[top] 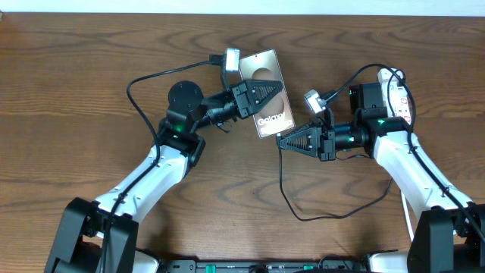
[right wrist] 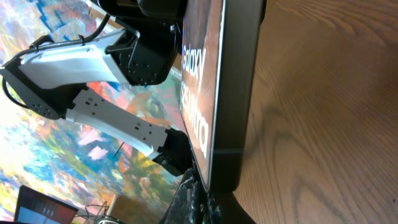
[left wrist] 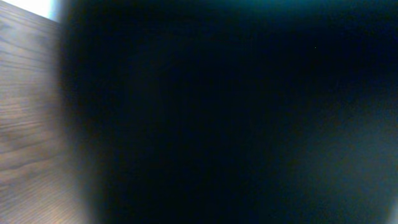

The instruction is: Plug charger to phone and switch on socket

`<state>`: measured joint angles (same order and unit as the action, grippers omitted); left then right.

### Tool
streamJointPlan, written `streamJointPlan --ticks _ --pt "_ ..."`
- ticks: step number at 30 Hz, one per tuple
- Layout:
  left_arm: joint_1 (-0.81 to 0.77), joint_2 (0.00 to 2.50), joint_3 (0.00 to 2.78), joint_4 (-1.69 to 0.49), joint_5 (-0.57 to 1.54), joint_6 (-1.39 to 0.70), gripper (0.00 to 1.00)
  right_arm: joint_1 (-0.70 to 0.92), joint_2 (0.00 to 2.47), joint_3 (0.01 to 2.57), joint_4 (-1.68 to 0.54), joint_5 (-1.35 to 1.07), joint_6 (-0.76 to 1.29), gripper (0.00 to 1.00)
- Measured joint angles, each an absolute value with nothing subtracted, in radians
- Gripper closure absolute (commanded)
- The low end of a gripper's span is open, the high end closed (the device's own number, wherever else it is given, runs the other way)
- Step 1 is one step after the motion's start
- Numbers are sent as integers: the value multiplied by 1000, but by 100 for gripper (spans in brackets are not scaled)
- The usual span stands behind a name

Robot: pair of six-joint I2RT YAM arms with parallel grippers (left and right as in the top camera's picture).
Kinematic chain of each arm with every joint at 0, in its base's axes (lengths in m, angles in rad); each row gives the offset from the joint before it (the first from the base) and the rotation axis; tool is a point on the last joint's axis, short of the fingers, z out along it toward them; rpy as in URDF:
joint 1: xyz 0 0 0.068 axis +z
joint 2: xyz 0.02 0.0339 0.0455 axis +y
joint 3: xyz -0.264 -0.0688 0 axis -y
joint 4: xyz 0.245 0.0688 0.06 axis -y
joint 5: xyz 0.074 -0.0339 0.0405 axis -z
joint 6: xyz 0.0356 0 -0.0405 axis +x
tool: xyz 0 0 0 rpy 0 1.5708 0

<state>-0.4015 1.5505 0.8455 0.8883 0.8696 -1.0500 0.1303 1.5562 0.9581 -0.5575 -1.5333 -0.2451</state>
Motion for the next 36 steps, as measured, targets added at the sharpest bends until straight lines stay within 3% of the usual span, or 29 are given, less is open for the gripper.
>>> streamJointPlan --ticks 10,19,25,36 --pt "-402 1551 846 891 867 -1042 93 131 1556 958 -451 -1536 -144 99" --pt "-399 1551 846 850 870 -972 93 131 1554 958 -484 -1446 -109 99" --pt "-363 1551 846 645 856 -920 93 130 1554 959 -588 -1205 -95 99" --pt "-324 1552 847 84 710 -647 93 130 1554 960 -716 -484 15 99"
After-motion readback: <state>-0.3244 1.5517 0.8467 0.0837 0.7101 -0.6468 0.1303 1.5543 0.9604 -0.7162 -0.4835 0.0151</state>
